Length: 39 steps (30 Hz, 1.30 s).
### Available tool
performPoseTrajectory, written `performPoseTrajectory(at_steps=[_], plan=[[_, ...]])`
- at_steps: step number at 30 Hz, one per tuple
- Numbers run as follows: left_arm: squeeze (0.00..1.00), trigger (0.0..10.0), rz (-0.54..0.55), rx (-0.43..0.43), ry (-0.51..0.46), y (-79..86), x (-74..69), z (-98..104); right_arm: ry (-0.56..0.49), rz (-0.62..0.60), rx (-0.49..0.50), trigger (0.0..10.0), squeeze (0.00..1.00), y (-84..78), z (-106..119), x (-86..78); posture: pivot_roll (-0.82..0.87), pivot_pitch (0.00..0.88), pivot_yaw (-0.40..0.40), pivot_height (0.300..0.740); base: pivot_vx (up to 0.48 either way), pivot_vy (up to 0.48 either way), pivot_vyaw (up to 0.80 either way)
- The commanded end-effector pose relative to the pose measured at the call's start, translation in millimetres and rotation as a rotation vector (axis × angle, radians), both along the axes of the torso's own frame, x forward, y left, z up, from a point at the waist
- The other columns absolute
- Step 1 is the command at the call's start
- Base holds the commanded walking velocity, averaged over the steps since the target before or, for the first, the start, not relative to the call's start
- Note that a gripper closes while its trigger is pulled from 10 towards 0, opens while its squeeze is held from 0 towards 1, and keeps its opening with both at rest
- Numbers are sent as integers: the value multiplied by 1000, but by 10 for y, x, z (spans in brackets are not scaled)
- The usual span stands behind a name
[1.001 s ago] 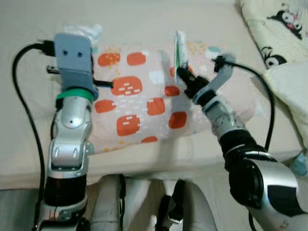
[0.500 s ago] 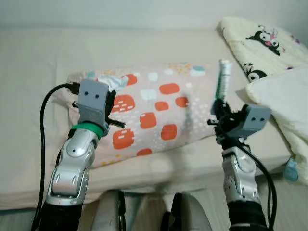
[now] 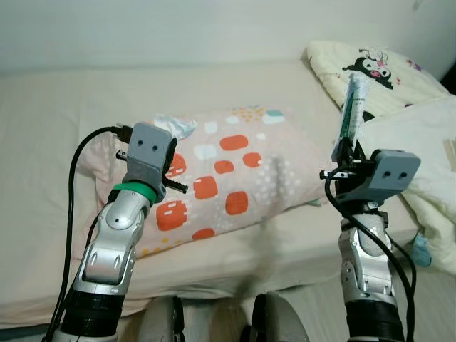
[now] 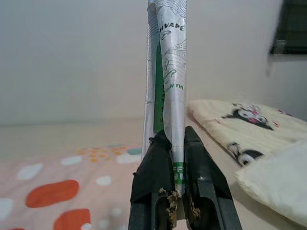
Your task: Clean up the room
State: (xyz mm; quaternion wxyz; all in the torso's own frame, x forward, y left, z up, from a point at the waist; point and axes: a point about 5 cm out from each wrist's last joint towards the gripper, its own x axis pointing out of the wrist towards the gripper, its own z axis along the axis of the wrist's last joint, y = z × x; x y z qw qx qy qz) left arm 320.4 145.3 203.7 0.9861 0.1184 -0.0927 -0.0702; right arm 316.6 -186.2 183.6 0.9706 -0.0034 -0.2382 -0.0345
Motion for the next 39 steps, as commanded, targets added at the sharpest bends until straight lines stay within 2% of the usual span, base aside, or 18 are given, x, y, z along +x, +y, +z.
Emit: performPoseTrajectory(at_steps=[1,11,22,26,28,31,37,39], plan=[[0,10000,-6,-6,10,3,-6,-56,18,-11,-8,10000,0,-13,-42,-17,70,16,-26,678,0,0,0],[0,10000,-2,-42,2,-65,11,-77,38,-3,-14,10000,0,-31,-59,-25,71,22,-40,708,0,0,0],[0,10000,-4,-44,-15,-101,42,-53,52,1,-17,10000,0,-10,-79,-25,68,31,-42,738,0,0,0],[0,10000,-14,-46,-12,-126,48,-65,103,2,29,10000,0,11,-144,-2,68,31,-42,740,0,0,0],[0,10000,-19,-47,0,-139,49,-90,150,20,116,10000,0,47,-223,9,65,38,-44,740,0,0,0],[0,10000,-30,-63,20,-150,45,-117,162,41,159,10000,0,78,-265,-6,65,38,-44,740,0,0,0],[0,10000,-30,-79,34,-150,31,-148,167,53,139,10000,0,110,-294,-24,69,44,-46,740,0,0,0],[0,10000,-30,-67,27,-151,28,-146,167,58,104,10000,0,119,-303,-28,69,44,-46,740,0,0,384]])
